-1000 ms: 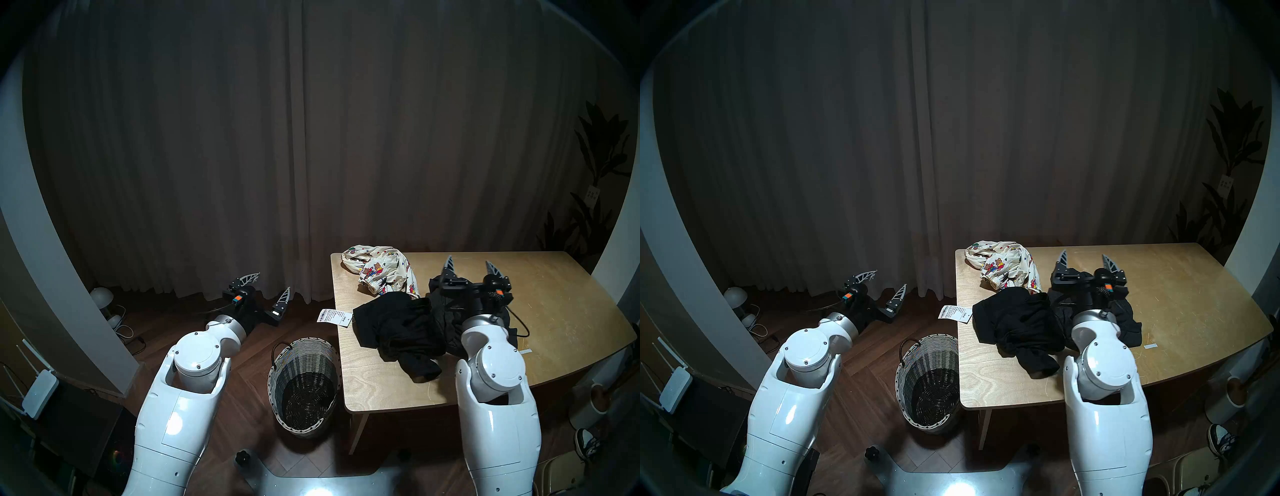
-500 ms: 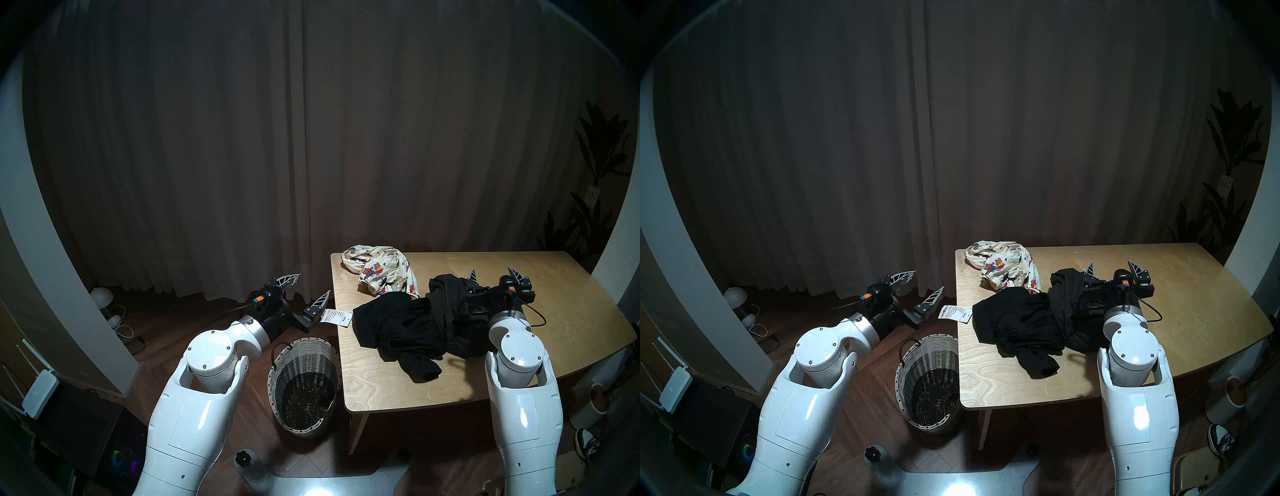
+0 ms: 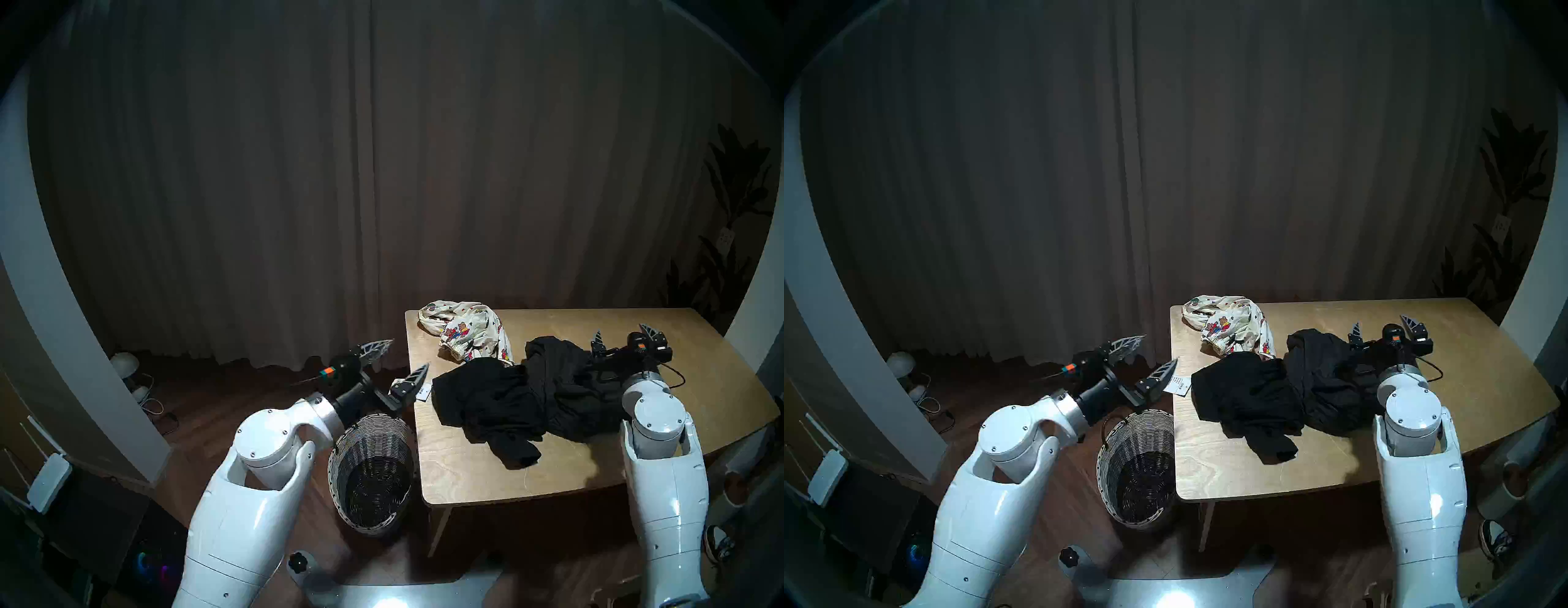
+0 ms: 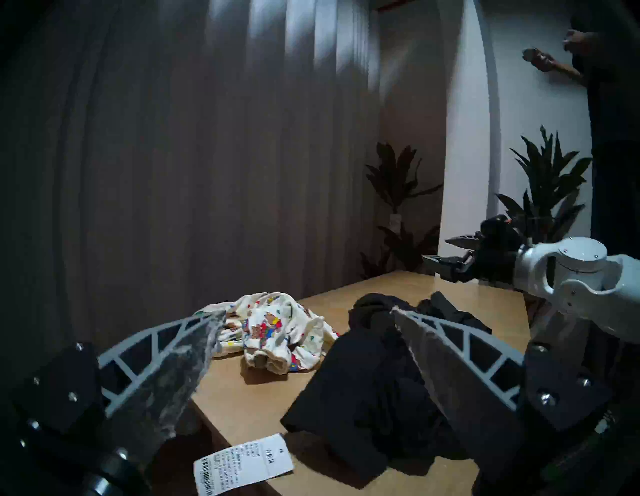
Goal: Toss clothes into the laundry hamper
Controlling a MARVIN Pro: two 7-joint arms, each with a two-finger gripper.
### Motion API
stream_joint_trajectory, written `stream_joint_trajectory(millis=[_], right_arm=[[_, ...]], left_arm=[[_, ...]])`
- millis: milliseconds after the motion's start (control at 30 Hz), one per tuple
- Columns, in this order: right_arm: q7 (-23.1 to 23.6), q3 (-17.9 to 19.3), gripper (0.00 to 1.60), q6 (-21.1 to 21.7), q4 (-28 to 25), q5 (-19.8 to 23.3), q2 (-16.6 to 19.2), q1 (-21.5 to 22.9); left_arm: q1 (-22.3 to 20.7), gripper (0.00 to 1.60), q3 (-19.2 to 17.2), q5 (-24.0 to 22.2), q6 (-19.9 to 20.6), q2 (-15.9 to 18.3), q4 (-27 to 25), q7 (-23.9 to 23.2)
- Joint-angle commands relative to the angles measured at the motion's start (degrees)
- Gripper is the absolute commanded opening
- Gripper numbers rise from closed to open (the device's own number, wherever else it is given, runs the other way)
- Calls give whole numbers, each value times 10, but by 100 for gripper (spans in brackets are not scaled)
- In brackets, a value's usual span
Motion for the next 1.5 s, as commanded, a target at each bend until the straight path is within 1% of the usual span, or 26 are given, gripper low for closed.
stream_joint_trajectory(millis=[0, 67, 100, 133, 200, 233, 300, 333, 367, 400, 433, 600, 700, 833, 867, 900, 1000, 1067, 1100, 1167, 1200, 1233, 1267, 1300, 1333, 1467], right_arm=[[-11, 6, 160, -6, 16, 9, 8, 57], [-13, 6, 160, -8, 22, 10, 9, 62], [-14, 5, 160, -8, 24, 10, 9, 63], [-15, 5, 160, -9, 27, 11, 9, 65], [-16, 4, 160, -10, 31, 12, 9, 68], [-17, 4, 160, -11, 33, 13, 9, 70], [-20, 3, 160, -14, 38, 14, 9, 75], [-21, 3, 160, -15, 40, 14, 9, 76], [-21, 2, 160, -16, 41, 14, 9, 77], [-22, 2, 160, -17, 42, 14, 9, 78], [-23, 2, 160, -18, 44, 15, 9, 80], [-27, 0, 160, -23, 49, 15, 10, 83], [-29, -1, 160, -27, 52, 15, 10, 85], [-32, -2, 160, -29, 54, 16, 11, 86], [-32, -2, 160, -29, 55, 16, 11, 86], [-33, -3, 160, -30, 55, 16, 12, 86], [-34, -4, 160, -31, 56, 17, 12, 86], [-35, -4, 160, -33, 57, 17, 12, 87], [-36, -4, 160, -34, 58, 16, 12, 87], [-37, -5, 160, -36, 58, 16, 13, 87], [-37, -5, 160, -37, 59, 16, 13, 87], [-37, -5, 160, -38, 59, 16, 13, 87], [-38, -5, 160, -39, 60, 16, 13, 87], [-38, -5, 160, -40, 60, 16, 13, 87], [-38, -6, 160, -40, 60, 16, 13, 87], [-39, -6, 160, -42, 61, 16, 14, 87]], left_arm=[[-58, 160, 70, 72, -13, -46, 51, 46], [-77, 160, 90, 98, -17, -55, 76, 58], [-71, 160, 94, 108, -16, -53, 78, 66], [-86, 160, 102, 126, -16, -64, 101, 73], [-98, 160, 111, 146, -13, -72, 130, 86], [-92, 160, 114, 148, -16, -65, 131, 91], [-115, 160, 122, 162, -15, -82, 164, 97], [-109, 160, 125, 163, -19, -76, 161, 100], [-127, 160, 130, 162, -16, -88, 180, 94], [-117, 160, 133, 158, -19, -80, 169, 95], [-132, 160, 138, 153, -17, -89, 185, 87], [-151, 160, 169, 156, -25, -94, 209, 77], [-171, 160, 182, 162, -26, -104, 241, 77], [-195, 160, 186, 177, -29, -120, 278, 83], [-189, 160, 184, 179, -31, -116, 273, 86], [-202, 160, 183, 184, -30, -125, 295, 89], [-213, 160, 178, 194, -31, -132, 325, 96], [-233, 160, 180, 203, -37, -144, 367, 99], [-225, 160, 182, 198, -39, -138, 364, 103], [-244, 160, 188, 199, -43, -148, 400, 110], [-241, 160, 191, 192, -48, -146, 400, 112], [-247, 160, 191, 185, -65, -149, 420, 107], [-250, 64, 193, 182, -76, -151, 430, 109], [-248, 4, 194, 180, -83, -149, 431, 112], [-246, 0, 196, 178, -90, -149, 431, 115], [-227, 0, 188, 160, -106, -139, 404, 128]])
